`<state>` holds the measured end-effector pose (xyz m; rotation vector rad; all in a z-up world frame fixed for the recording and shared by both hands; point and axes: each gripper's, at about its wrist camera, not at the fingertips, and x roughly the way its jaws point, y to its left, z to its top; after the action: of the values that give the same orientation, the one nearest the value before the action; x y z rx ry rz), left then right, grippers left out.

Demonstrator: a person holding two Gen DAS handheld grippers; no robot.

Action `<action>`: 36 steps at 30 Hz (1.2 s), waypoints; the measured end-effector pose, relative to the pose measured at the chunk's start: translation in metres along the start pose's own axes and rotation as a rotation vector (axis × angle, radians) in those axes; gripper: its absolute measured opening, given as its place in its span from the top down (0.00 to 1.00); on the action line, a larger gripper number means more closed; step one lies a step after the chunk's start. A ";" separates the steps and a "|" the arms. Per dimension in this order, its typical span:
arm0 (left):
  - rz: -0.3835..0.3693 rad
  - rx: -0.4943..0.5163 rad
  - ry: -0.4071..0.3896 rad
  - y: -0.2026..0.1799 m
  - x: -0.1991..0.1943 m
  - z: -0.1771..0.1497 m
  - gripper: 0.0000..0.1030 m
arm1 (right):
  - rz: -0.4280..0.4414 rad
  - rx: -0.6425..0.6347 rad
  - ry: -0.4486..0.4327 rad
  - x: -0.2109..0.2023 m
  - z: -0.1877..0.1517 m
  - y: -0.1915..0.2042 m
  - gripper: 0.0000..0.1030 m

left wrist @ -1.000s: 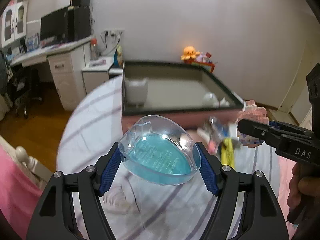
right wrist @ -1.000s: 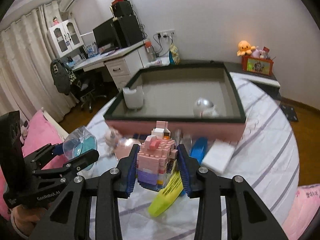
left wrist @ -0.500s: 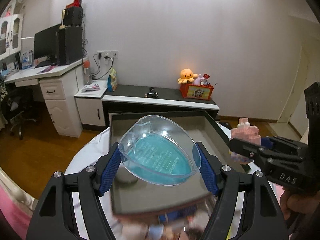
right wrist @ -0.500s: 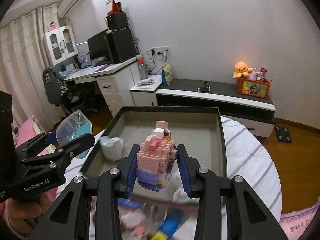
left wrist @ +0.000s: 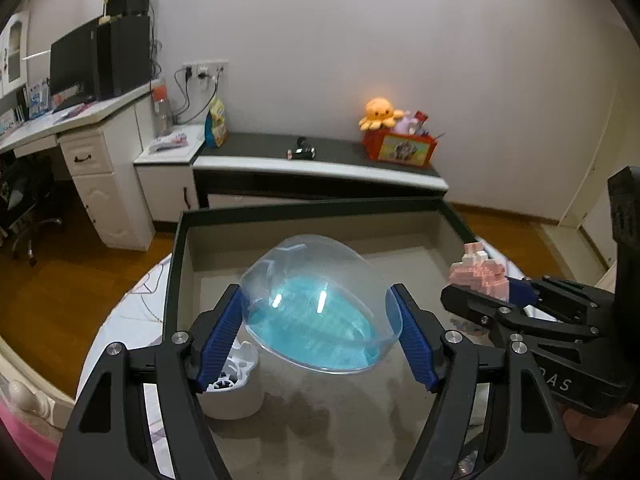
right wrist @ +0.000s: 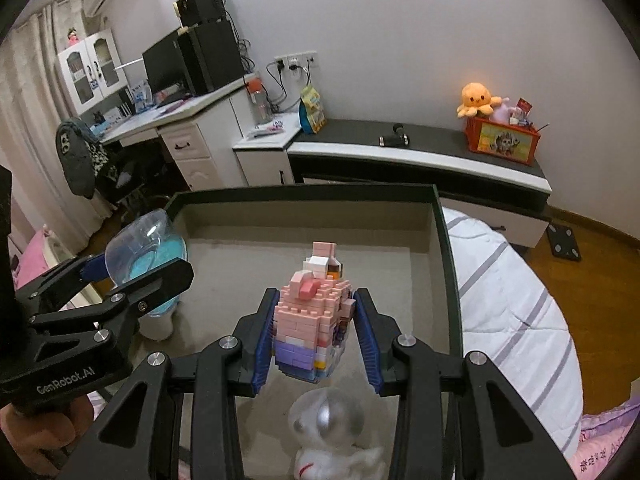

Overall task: Organize rigid objects
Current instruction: 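Lift both items into the pink box and open both tools, then withdraw both tools from the box toward the remaining items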

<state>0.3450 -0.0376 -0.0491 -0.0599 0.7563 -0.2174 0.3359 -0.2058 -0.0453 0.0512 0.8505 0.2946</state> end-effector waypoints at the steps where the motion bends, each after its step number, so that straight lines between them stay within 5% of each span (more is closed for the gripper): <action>1: 0.004 -0.004 0.006 0.001 0.002 -0.001 0.19 | 0.001 0.003 0.005 0.002 0.000 -0.001 0.62; 4: 0.019 -0.016 -0.008 0.004 -0.002 -0.003 0.06 | 0.010 0.017 0.012 0.003 -0.004 -0.004 0.51; 6: 0.024 -0.021 -0.025 0.006 -0.009 -0.005 0.03 | 0.006 0.029 -0.002 -0.001 -0.007 -0.006 0.24; 10: 0.035 -0.039 -0.059 0.014 -0.029 -0.010 0.01 | -0.011 0.058 -0.033 -0.014 -0.010 -0.009 0.16; 13: 0.039 -0.056 -0.077 0.019 -0.044 -0.014 0.01 | -0.039 0.072 -0.060 -0.028 -0.015 -0.007 0.00; 36: 0.075 -0.061 -0.226 -0.006 -0.183 -0.059 0.00 | -0.077 0.068 -0.252 -0.160 -0.064 0.029 0.00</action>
<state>0.1743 -0.0023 0.0325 -0.1117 0.5391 -0.1140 0.1817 -0.2268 0.0342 0.1161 0.6106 0.1819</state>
